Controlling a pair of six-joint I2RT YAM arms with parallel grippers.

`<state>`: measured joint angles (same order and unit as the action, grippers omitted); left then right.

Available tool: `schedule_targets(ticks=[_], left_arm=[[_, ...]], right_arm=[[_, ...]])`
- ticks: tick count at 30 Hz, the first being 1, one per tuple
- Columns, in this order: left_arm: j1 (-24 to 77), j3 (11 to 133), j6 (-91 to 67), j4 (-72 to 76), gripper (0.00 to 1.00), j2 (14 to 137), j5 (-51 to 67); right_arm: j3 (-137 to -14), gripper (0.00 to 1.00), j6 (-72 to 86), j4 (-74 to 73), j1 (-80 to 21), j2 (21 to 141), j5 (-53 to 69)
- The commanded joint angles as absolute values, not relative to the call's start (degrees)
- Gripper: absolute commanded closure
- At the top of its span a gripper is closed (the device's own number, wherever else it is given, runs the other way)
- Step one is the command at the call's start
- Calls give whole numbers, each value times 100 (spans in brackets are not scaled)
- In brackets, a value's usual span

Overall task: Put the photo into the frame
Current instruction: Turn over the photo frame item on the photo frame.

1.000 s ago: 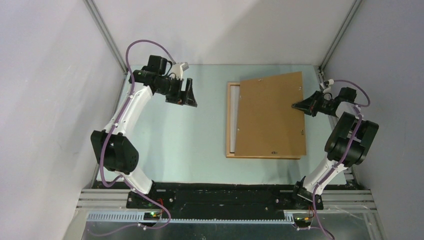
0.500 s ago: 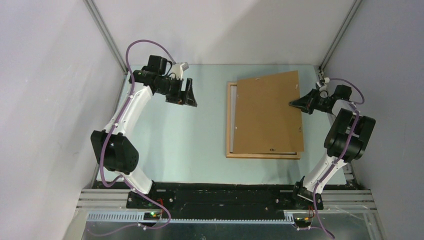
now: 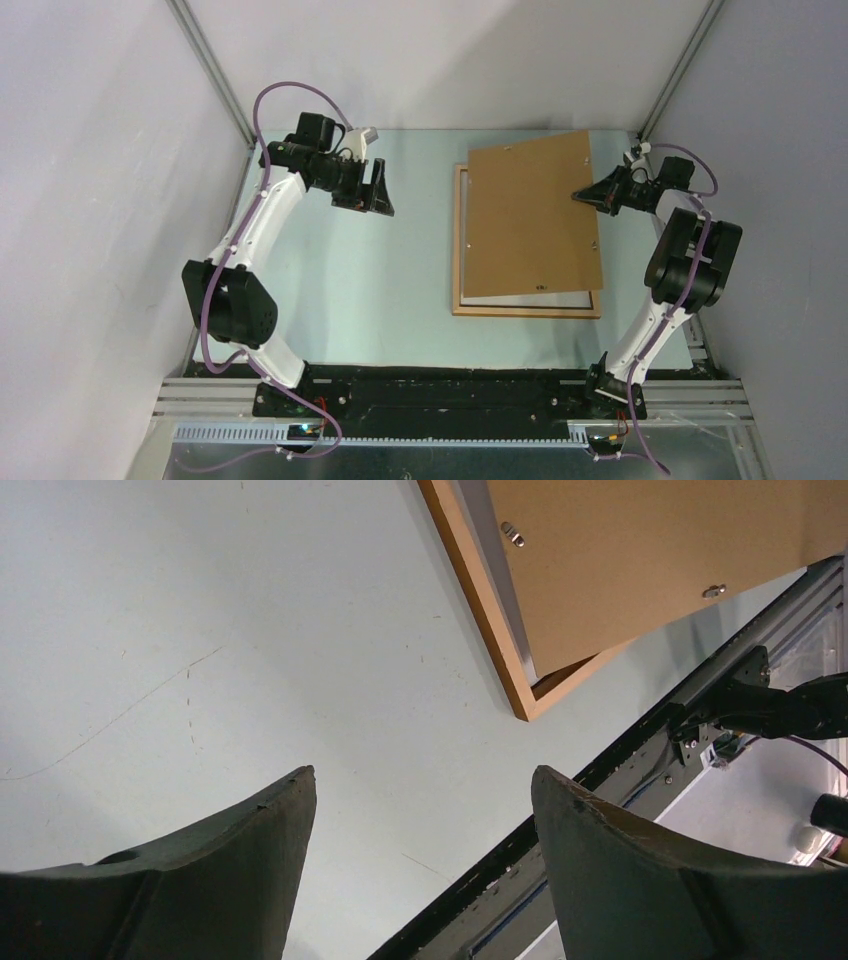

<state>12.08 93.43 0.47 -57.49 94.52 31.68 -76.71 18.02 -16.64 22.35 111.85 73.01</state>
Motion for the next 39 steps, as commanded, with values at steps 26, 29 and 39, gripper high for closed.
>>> schedule_targets(ticks=[26,29,39], left_arm=[[1173,9326,176,-5622,17,9337,3181],[1175,9325,176,-5625,17,9335,3181],[1172,9308,183,-5624,17,9313,3182]], right_arm=[[-7981,100,1937,-1636,2048,11710,7775],[-7980,100,1903,-1669,2043,11736,7775],[-7980,100,1831,-1719,2030,11806,7740]])
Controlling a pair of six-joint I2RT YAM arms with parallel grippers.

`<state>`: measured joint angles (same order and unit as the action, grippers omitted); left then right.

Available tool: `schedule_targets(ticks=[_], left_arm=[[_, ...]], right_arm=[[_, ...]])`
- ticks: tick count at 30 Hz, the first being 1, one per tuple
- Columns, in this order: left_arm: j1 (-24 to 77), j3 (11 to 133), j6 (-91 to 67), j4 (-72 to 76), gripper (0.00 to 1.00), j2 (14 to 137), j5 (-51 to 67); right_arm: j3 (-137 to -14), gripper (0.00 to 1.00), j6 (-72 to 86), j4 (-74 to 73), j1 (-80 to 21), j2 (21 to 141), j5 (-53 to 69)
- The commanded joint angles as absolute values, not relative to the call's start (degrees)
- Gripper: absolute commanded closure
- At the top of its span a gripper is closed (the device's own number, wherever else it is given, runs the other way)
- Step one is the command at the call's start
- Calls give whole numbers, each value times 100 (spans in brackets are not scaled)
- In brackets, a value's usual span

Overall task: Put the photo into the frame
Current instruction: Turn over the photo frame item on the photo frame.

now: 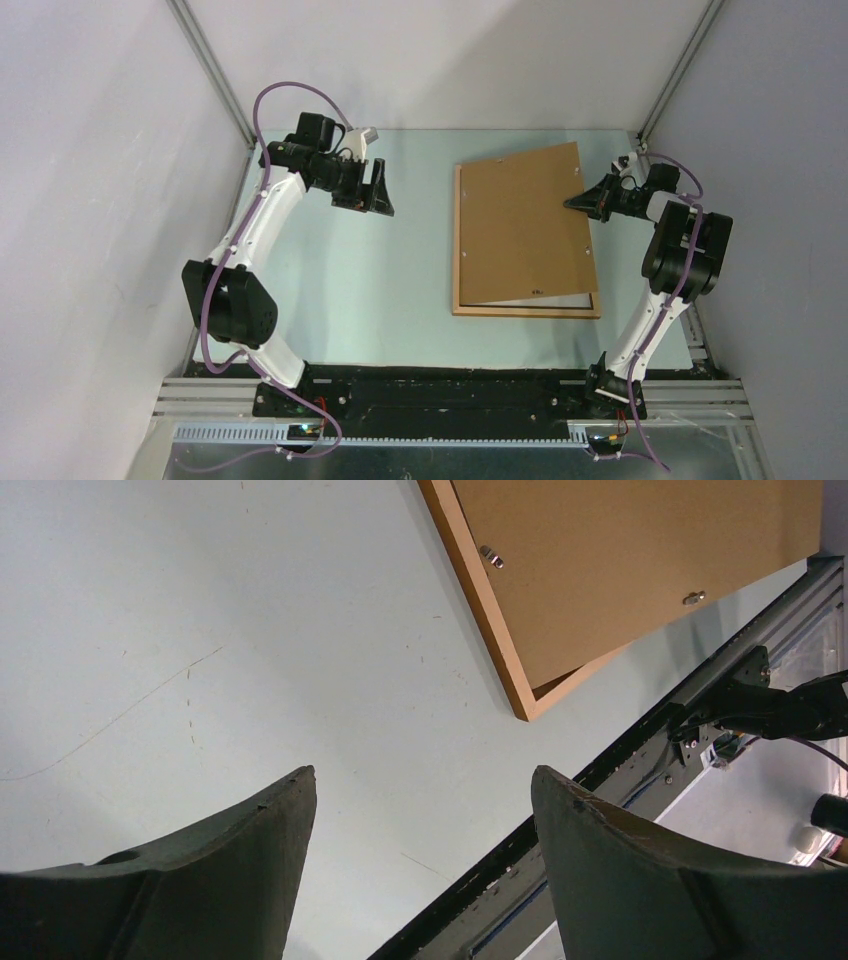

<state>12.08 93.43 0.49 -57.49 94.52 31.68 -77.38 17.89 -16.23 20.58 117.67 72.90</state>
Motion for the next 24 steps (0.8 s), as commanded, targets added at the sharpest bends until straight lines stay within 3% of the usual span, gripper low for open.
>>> schedule_targets(ticks=[1,24], left_arm=[[1175,9308,184,-5625,17,9310,3182],[1176,9309,187,-5627,17,9339,3164]], right_arm=[[-7980,100,1822,-1721,2030,11831,7737],[-7987,100,1403,-2113,1999,12045,7698]])
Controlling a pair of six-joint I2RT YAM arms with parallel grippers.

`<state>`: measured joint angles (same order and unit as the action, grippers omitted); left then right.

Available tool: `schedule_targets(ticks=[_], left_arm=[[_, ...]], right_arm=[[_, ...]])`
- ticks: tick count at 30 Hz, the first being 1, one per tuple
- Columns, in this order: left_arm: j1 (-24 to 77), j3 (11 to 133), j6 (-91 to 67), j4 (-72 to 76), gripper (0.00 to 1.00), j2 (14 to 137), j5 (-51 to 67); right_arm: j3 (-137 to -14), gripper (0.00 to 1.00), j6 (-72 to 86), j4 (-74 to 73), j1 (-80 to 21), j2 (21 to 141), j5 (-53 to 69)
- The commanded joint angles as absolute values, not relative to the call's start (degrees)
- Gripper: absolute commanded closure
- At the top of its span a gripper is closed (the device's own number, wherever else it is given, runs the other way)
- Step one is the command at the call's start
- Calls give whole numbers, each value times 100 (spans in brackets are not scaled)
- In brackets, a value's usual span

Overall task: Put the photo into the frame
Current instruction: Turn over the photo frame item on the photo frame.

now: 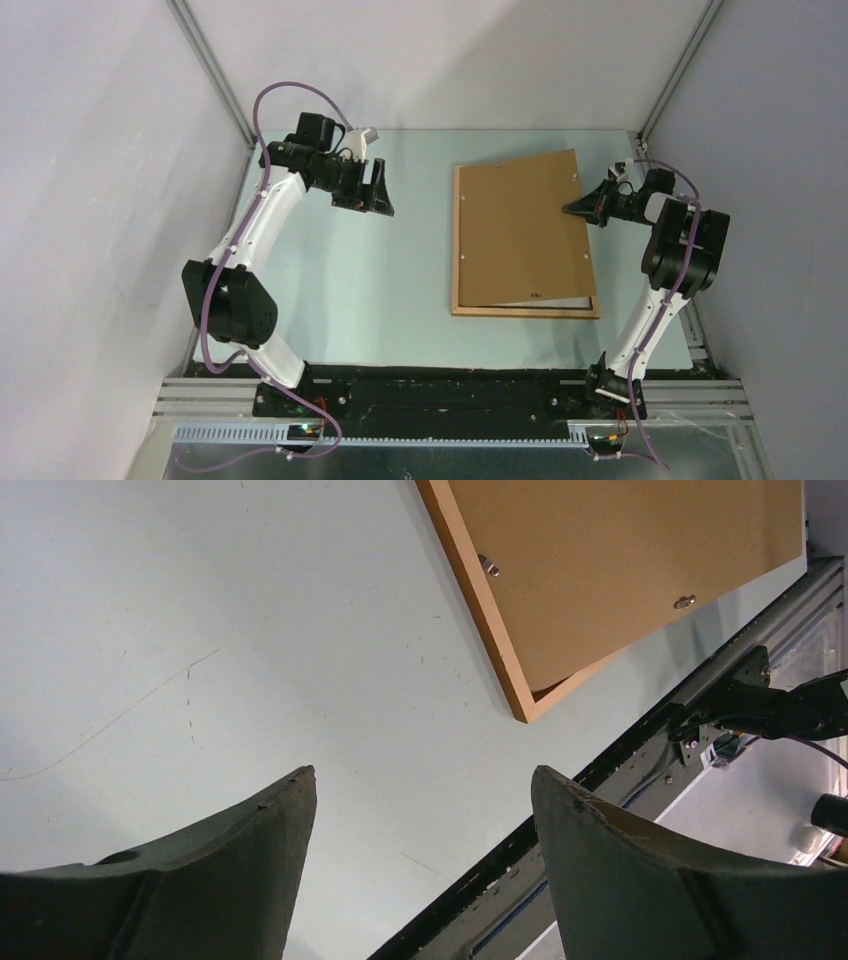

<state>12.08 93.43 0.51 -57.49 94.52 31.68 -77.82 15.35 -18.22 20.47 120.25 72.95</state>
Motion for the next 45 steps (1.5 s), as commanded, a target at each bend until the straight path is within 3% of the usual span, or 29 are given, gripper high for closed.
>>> schedule_targets(ticks=[1,35,37,45], left_arm=[[1175,9304,186,-5626,17,9336,3162],[1177,9272,185,-5625,17,9313,3111],[1177,9272,185,-5621,17,9316,3119],[1170,9272,193,-5629,17,9337,3128]], right_arm=[[-7984,100,1396,-2132,2009,12053,7703],[-8264,100,814,-2775,1938,12486,7501],[-8295,97,675,-2881,1928,12495,7393],[-8344,61,183,-3149,1856,12265,6367]])
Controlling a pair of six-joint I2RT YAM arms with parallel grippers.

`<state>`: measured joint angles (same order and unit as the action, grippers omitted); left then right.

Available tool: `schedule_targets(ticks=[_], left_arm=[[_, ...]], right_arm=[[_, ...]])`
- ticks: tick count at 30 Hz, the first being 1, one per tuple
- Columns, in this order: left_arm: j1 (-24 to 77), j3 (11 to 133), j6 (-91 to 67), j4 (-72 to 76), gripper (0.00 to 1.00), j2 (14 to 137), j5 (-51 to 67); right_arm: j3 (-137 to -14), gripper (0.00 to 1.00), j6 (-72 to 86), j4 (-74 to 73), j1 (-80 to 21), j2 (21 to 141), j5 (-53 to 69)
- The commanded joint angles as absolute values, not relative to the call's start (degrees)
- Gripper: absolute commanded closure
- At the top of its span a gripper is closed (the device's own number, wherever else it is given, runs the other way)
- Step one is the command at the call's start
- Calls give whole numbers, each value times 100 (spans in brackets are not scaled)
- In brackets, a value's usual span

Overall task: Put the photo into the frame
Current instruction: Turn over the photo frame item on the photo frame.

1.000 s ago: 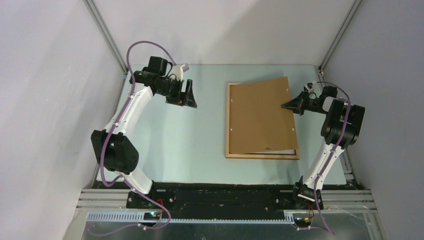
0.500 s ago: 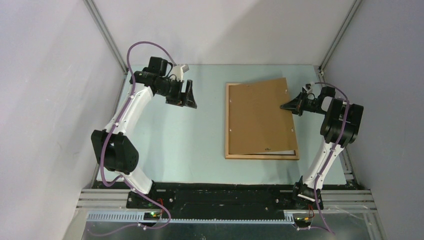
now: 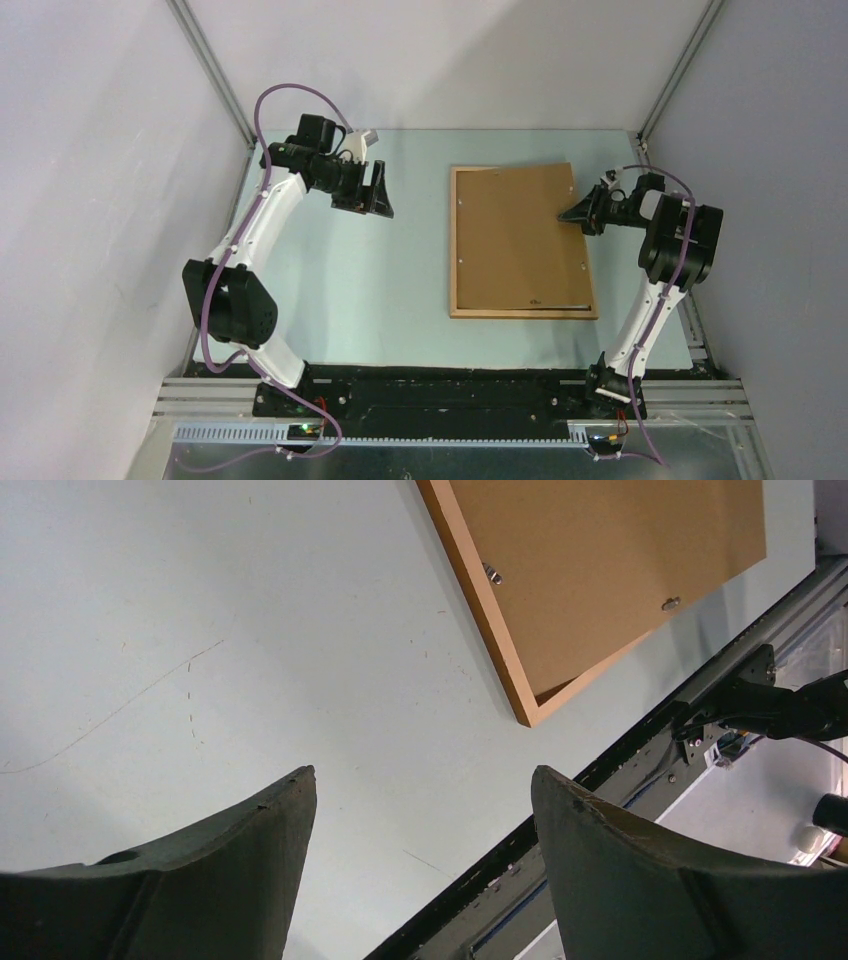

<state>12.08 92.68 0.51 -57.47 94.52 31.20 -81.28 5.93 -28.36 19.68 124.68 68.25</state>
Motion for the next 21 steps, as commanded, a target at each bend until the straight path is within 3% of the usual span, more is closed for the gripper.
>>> schedule_targets(ticks=[1,7,12,21], left_arm=[[1169,9272,193,-5627,17,9339,3133],[1171,9249,202,-5622,17,9332,3133],[1175,9242,187,-5625,17,9389,3061],[1176,9316,141,-5623,16,9664,2831]], right_arm=[[-8360,54,140,-3187,1826,12220,6213],[-8439,18,-112,-3356,1651,11988,5495],[-8532,10,-309,-3476,1438,11768,4744],[-8715,6,-546,-3830,1068,11392,3560]])
